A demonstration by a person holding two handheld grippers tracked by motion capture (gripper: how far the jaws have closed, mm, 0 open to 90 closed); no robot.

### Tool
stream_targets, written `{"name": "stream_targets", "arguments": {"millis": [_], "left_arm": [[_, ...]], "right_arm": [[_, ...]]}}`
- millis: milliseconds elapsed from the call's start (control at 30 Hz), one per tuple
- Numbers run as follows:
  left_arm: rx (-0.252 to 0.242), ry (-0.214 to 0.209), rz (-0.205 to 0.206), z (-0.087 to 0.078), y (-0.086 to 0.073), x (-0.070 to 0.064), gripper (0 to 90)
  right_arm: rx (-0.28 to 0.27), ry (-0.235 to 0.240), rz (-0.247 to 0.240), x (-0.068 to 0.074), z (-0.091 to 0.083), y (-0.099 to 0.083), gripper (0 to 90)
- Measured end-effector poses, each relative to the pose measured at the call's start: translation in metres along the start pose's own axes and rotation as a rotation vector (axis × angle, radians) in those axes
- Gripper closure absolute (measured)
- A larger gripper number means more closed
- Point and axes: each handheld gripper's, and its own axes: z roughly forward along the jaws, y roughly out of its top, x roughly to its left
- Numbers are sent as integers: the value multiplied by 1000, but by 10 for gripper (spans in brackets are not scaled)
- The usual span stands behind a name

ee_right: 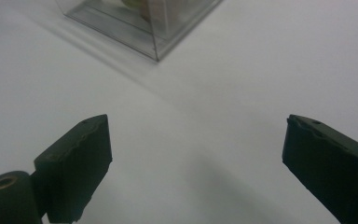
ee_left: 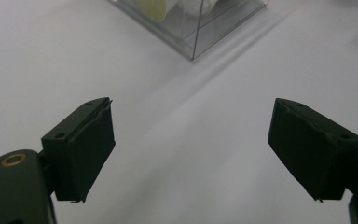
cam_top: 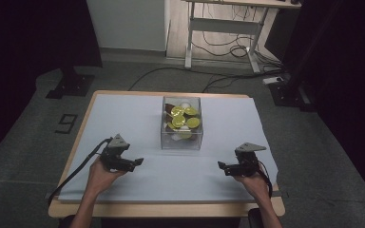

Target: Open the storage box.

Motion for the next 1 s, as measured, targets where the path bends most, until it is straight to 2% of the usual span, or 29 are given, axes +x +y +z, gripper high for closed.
{"name": "stream_targets", "arguments": {"millis": [233,567,733,900,1000], "left_arm": [[-3,-26,36,9,18,-11,151],[-32,-71,53,23,36,-20,205],[-44,-90,81,30,44,-26,255],[-51,-107,89,38,51,-30,284],[-78,-129,65,41,52,-29,322]], "right_arm": [[-21,53,-13,7,1,12,112],[-11,61,-42,17,8,26,208],[-3,71,-39,22,14,34,250],[1,87,-41,27,22,41,306],[-3,99,-46,30,25,45,353]]}}
